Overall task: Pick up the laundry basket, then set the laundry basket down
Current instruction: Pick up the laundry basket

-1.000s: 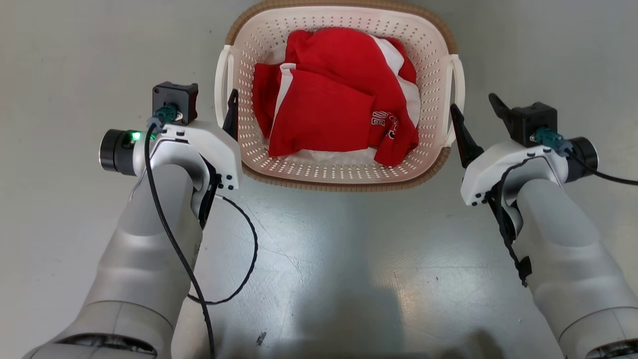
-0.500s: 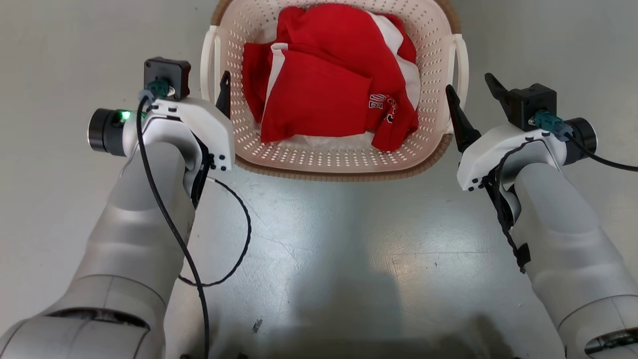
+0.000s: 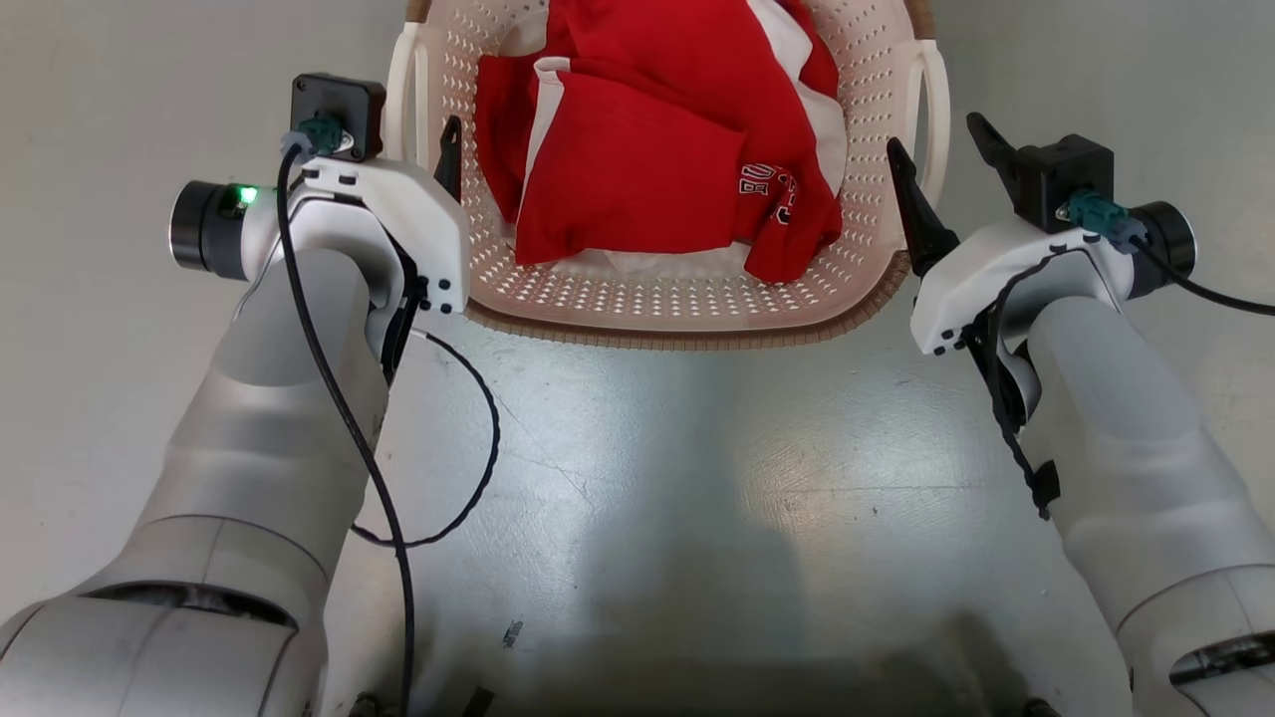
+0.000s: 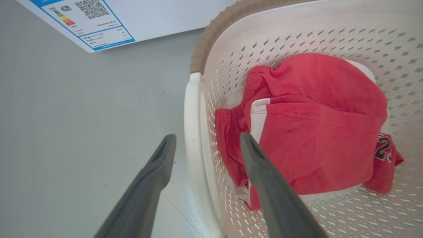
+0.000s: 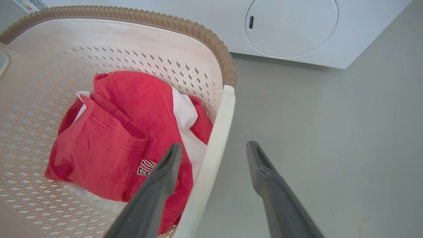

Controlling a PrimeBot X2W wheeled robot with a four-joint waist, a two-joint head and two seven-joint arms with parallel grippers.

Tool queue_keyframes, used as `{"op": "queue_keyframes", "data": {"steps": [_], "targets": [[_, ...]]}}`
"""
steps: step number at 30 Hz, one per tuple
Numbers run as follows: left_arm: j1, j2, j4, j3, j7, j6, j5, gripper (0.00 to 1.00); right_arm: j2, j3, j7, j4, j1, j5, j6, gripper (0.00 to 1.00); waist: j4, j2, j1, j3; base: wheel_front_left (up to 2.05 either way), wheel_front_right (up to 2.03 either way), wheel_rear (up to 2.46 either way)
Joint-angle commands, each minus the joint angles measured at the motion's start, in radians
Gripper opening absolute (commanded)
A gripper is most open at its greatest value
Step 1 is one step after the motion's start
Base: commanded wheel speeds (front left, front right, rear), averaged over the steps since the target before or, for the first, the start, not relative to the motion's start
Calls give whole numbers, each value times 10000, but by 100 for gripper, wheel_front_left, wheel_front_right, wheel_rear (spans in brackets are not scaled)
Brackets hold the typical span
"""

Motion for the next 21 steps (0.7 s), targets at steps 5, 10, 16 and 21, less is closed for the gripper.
{"op": "queue_keyframes", "data": {"steps": [5,10,16,21], "targets": [[-114,294,-20,-60,150,14,-58,100,242,142,-138,45,-16,-63,62,100,60,0,-1,103,0,0,0],[-293,259,13,-213,329,21,-81,100,254,120,-138,340,-191,-56,62,100,82,0,-1,155,0,0,0],[-381,242,41,-377,548,-39,-118,100,299,172,-138,849,-425,119,62,100,48,0,-1,169,0,0,0],[-433,242,54,-468,739,-56,-166,100,329,298,-124,1271,-643,293,62,100,-4,0,-1,197,0,0,0]]}}
